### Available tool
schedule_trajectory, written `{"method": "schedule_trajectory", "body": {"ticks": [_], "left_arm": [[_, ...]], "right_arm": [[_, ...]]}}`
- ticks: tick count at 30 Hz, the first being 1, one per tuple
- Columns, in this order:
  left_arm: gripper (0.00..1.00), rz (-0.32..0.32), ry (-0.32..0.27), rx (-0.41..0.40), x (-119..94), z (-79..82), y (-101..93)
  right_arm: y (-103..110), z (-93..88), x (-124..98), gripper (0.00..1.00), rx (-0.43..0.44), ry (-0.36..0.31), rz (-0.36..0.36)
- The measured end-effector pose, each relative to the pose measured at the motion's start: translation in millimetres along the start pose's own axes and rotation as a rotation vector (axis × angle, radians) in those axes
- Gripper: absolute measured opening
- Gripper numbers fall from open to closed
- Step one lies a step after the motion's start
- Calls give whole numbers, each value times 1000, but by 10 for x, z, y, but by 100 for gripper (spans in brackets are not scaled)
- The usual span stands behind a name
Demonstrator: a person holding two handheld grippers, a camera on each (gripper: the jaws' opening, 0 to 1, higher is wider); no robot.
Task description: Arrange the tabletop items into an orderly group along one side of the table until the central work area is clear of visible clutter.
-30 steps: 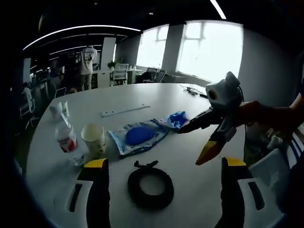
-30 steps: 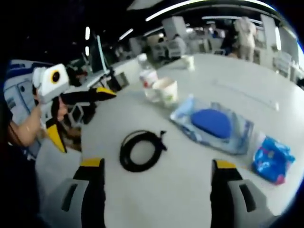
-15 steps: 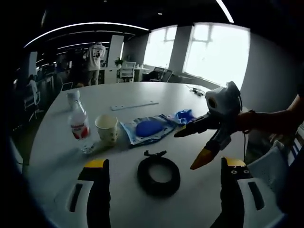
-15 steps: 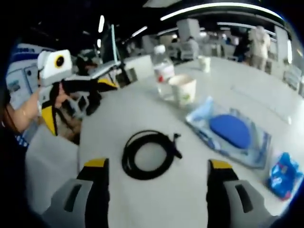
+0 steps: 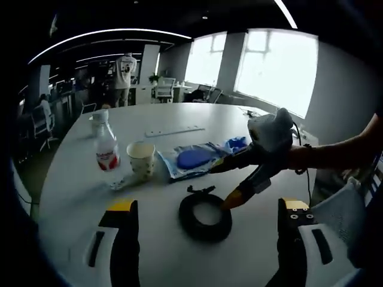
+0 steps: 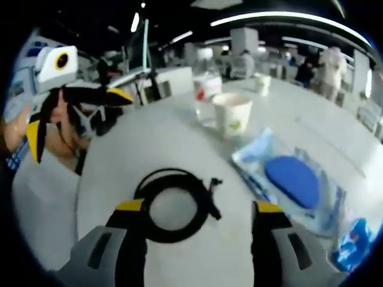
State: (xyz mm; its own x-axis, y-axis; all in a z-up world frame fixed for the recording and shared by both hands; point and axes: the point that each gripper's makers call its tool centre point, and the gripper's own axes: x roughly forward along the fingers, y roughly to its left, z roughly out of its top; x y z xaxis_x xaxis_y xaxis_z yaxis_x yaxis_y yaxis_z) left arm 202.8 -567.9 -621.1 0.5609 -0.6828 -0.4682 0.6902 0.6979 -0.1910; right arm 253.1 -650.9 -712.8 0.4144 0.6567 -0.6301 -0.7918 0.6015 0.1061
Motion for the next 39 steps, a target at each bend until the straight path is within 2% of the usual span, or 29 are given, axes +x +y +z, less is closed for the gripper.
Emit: {"method": "schedule_trajectory", "body": {"ticks": [3,6,11,21,39], "left_arm": [[96,-5,-2,0,-22,7,-5],[96,-4,-2,-8,-30,5,7],[96,4,3,-1,-38,-12,24],[95,13,21,-3,-28,-61,29],[93,43,27,-19,-54,-95,86]], "right_arm": [[-19,-16,69,58,-13,22,5],[-14,-34,121,56,-12,35,18],[1,-41,184,48,-15,47,37],[21,-68,270,41,-14,75,55],[-69,-124,329,19,-59,126,7]]}}
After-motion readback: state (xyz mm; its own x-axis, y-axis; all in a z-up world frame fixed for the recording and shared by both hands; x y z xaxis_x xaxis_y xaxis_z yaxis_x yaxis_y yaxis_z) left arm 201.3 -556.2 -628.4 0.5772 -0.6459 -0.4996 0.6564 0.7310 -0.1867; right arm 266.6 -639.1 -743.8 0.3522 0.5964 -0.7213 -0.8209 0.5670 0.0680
